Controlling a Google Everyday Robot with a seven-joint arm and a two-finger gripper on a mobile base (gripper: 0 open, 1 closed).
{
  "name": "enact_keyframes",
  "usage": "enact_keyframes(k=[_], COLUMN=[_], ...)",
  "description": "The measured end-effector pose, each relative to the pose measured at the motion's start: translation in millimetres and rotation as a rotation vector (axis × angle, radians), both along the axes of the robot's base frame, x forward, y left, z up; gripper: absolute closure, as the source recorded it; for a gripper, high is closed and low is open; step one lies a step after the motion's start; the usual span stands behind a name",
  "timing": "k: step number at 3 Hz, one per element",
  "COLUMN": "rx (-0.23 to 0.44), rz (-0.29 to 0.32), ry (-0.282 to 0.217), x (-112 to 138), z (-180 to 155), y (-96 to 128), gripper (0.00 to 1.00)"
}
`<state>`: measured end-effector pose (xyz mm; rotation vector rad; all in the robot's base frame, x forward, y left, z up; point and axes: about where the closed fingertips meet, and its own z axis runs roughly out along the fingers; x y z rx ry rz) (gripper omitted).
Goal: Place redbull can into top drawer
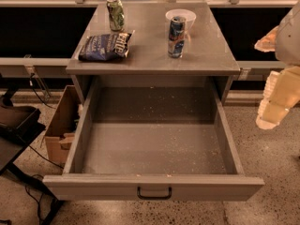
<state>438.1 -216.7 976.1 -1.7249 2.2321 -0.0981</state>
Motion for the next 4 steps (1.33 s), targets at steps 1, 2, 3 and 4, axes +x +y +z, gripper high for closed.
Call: enact_keyframes(k=[1,2,3,4], rx=[0.000,0.032,0.127,0.367], rz=[0.000,-0.001,0.005,0.012], ry=[0.000,-0.032,-0.093,-0.201], x=[0,13,59,142], z=[0,2,3,-10], y=[0,0,-1,8], gripper=[0.00,0.00,0.00,0.00])
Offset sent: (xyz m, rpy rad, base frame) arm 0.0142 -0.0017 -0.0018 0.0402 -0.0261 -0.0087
